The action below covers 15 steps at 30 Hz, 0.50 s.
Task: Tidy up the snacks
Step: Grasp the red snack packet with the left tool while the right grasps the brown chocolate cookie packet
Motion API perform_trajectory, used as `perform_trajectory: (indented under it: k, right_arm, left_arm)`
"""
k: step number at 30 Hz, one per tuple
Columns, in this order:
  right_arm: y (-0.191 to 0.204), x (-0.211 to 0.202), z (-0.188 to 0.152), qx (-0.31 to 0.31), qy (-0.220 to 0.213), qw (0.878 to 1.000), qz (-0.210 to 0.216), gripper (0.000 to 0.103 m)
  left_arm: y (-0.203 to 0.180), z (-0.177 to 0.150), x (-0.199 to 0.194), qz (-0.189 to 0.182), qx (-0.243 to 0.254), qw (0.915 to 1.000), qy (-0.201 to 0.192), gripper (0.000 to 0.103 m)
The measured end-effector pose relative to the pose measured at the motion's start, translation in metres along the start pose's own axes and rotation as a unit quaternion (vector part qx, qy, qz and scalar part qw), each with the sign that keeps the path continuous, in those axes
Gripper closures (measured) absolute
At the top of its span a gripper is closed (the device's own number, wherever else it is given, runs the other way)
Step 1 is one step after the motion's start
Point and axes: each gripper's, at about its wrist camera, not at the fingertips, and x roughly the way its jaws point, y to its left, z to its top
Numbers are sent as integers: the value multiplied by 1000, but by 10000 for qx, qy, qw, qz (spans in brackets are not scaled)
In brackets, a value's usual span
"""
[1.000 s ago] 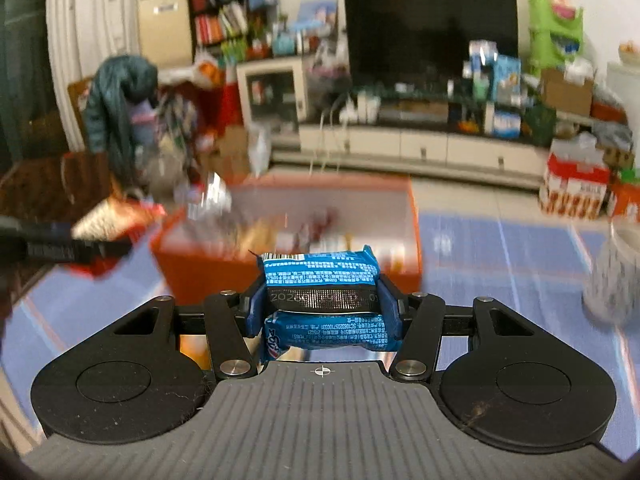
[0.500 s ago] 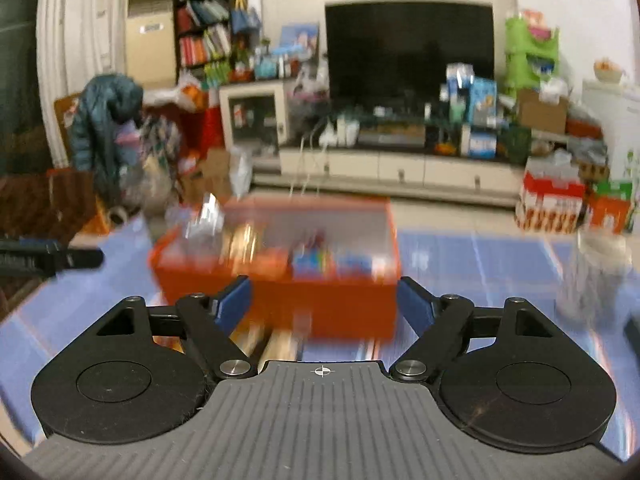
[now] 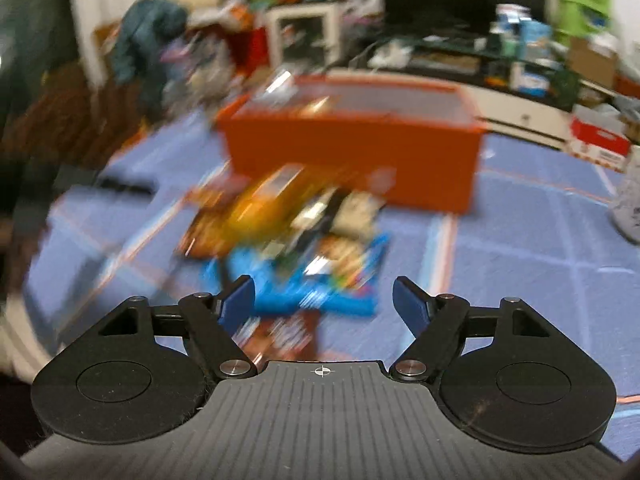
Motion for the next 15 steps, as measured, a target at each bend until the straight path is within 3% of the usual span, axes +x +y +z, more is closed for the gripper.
perform_trajectory:
  k: [5, 9, 15]
  right_arm:
    - [31, 18, -19, -570, 373, 9976, 84, 32]
    - [28, 29, -23, -508, 577, 9970, 27, 34]
    - [15, 31, -23, -260, 677, 9973, 73, 39]
  left_arm:
    - [2, 6, 3, -145, -315, 9994, -20, 9]
    - [-12, 7, 6, -195, -243, 9995, -44, 9]
    - [-43, 9, 7, -554, 74, 9983, -148, 9]
